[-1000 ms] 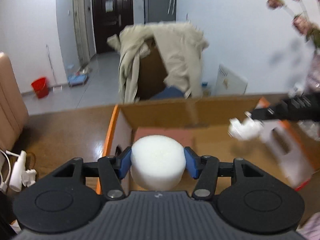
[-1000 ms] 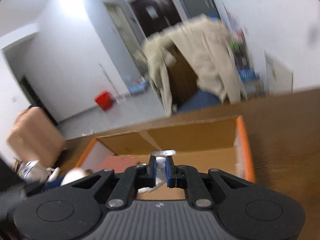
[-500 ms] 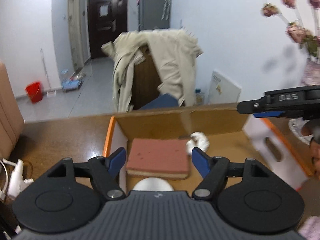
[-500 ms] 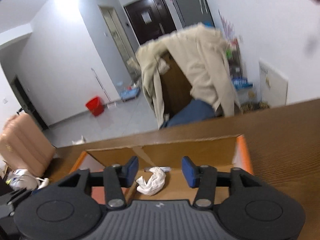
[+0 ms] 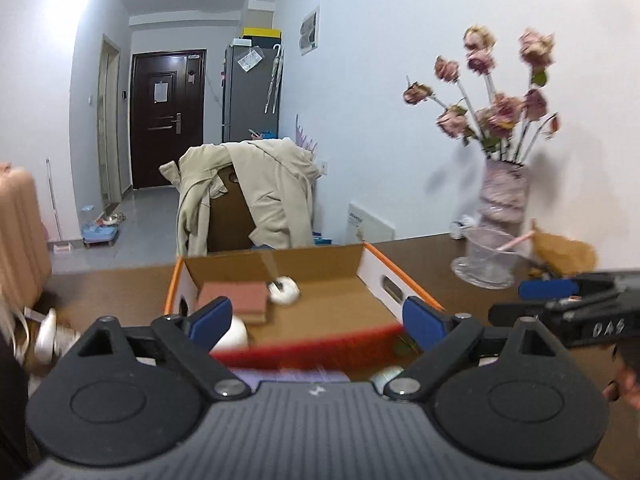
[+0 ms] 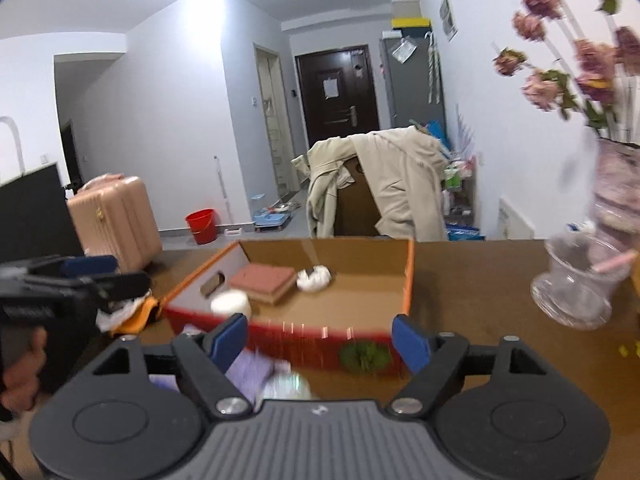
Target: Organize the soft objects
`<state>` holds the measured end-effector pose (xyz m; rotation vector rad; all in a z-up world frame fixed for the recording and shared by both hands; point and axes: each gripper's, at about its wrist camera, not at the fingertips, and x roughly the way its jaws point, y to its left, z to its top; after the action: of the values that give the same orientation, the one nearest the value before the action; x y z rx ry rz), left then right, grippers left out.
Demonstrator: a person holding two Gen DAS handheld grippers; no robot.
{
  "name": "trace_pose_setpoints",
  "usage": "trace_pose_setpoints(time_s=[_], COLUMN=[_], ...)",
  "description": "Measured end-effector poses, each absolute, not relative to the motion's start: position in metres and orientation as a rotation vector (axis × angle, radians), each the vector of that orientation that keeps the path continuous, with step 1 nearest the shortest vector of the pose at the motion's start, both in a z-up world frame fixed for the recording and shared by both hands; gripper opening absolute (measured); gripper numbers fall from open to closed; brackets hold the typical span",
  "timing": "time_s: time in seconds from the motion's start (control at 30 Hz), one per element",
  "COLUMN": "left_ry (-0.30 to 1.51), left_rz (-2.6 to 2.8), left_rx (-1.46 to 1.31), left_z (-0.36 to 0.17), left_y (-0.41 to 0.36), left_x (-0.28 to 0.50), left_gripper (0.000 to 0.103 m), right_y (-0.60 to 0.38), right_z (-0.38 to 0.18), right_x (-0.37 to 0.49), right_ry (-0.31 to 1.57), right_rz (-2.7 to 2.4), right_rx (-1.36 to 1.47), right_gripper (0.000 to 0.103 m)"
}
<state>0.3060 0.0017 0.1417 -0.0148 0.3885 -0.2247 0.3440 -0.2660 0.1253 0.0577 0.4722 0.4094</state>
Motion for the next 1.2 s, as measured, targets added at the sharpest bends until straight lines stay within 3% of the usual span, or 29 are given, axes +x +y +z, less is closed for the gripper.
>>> trace_pose_setpoints(time_s=[0.37, 0.83, 1.2], left_ry=[0.4, 0.403, 0.425], left_rz=[-0.203, -0.147, -0.148], left_rx=[-0.007, -0.066, -0.076], left_z=[0.108, 0.068, 0.054], left_y=[0.008, 0.013, 0.019], left_x=[0.204, 0.132, 0.123], left_gripper=[0.098, 0.099, 0.1], right_y=[-0.263, -0.26, -0.245], right_z=[0.074, 0.058, 0.048], right_x=[0.238, 0.154, 0.153], right_ry=[0.536, 0.465, 0.489], right_rz=[0.415, 0.42, 0.428], right_rx=[0.054, 0.066, 0.087], right_gripper=[0.082, 0.083, 0.083])
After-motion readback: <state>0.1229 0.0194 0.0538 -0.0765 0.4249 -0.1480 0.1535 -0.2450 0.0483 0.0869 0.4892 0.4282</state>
